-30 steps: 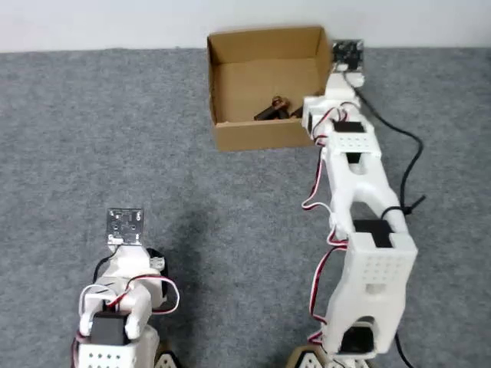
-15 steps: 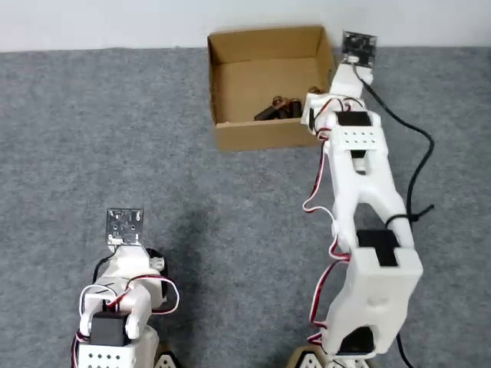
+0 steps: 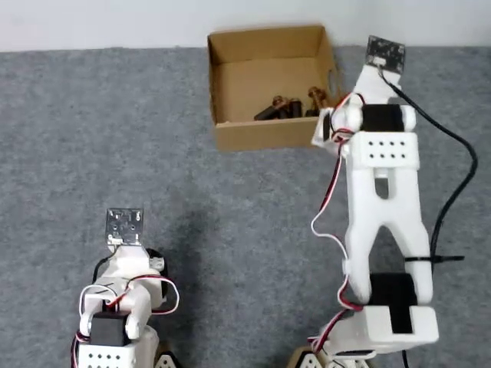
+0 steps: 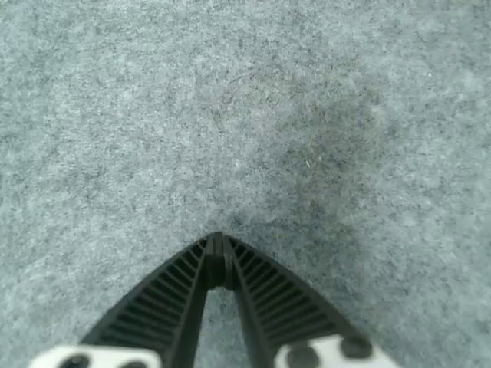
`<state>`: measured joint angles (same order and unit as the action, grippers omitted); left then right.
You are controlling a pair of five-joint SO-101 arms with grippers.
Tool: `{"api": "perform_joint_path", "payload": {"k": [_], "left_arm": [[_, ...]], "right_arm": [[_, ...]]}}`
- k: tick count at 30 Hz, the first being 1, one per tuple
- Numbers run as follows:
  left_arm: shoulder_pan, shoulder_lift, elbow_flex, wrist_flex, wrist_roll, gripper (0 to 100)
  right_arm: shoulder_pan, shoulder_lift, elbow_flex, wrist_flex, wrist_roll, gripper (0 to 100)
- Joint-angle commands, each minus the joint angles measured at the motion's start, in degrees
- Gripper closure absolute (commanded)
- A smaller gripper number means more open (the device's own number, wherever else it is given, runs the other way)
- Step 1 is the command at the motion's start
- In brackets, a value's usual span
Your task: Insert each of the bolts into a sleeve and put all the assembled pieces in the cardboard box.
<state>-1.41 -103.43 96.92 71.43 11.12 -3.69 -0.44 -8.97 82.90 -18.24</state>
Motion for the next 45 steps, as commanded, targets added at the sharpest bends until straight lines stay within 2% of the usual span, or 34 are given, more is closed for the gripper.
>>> {"api": "perform_joint_path", "payload": {"k": [1, 5, 10, 20, 32, 45], "left_arm": [[-0.1, -0.5, -0.5, 0.4, -0.2, 99], [-0.1, -0.5, -0.5, 0.4, -0.2, 99], [-0.1, -0.5, -0.5, 0.4, -0.2, 99], [-0.1, -0.5, -0.5, 0.4, -0.2, 99], [-0.1, -0.5, -0.5, 0.4, -0.2, 99], [-0.1, -0.5, -0.5, 0.4, -0.2, 99]], "right_arm": [[-1.5, -4.4, -1.8, 9.2, -0.6, 98.5], [-4.6, -5.0, -1.8, 20.0, -0.6, 98.8], [-5.0, -7.7, 4.4, 19.9, -0.5, 98.8], [-6.2, -23.4, 24.9, 19.3, -0.6, 98.5], [-5.8, -28.4, 44.1, 8.9, -0.6, 98.8], [-5.8, -43.7, 59.9, -2.7, -0.6, 98.8]]}}
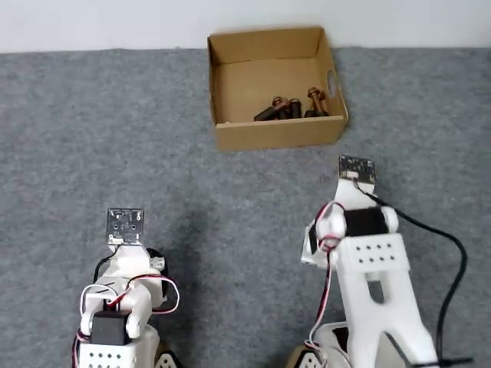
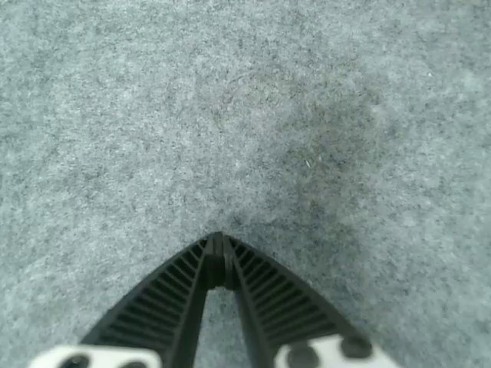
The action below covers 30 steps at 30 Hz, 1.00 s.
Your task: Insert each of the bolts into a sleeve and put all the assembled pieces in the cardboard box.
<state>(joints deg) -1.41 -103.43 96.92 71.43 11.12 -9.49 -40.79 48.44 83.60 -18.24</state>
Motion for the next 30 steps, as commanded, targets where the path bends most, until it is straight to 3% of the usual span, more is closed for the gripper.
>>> {"api": "perform_joint_path", "payload": {"k": [1, 21, 30], "left_arm": [[-0.1, -0.5, -0.5, 0.4, -0.2, 99], [-0.1, -0.5, -0.5, 0.4, -0.2, 99], [-0.1, -0.5, -0.5, 0.4, -0.2, 99]], "right_arm": [[0.0, -4.4, 4.0, -4.5, -0.6, 98.7], [0.0, -22.1, 31.8, -27.4, -0.6, 98.5], [0.6, -36.6, 41.2, -28.4, -0.6, 98.7]]}}
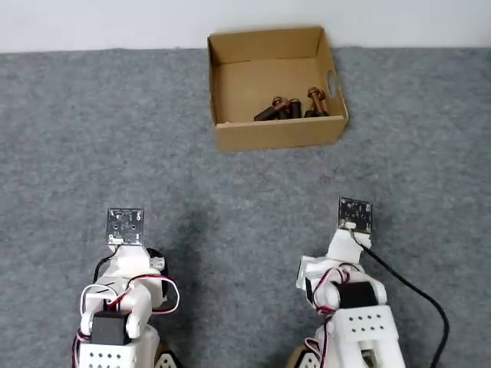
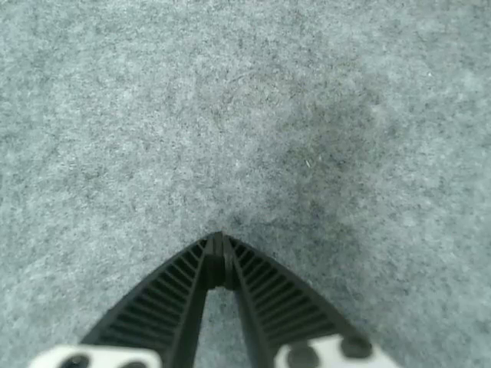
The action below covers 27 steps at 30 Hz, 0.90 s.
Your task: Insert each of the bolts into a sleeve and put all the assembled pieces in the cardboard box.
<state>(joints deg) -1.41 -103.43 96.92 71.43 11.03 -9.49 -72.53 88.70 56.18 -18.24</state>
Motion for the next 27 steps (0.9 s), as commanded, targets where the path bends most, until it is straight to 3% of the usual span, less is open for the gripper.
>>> {"api": "perform_joint_path", "payload": {"k": [1, 6, 12, 17, 27], "left_arm": [[-0.1, -0.5, -0.5, 0.4, -0.1, 99], [-0.1, -0.5, -0.5, 0.4, -0.1, 99], [-0.1, -0.5, -0.5, 0.4, -0.1, 99], [-0.1, -0.5, -0.5, 0.4, -0.1, 99], [-0.1, -0.5, -0.5, 0.4, -0.1, 99]], "right_arm": [[0.6, -7.2, 2.1, -0.9, -0.6, 98.7], [0.7, -19.9, 8.4, 0.0, -0.6, 98.7], [0.6, -31.7, 7.7, 9.9, -0.6, 98.8], [0.7, -30.6, 7.7, 19.0, -0.9, 98.6], [0.5, -31.0, 7.7, 18.9, -0.8, 98.7]]}}
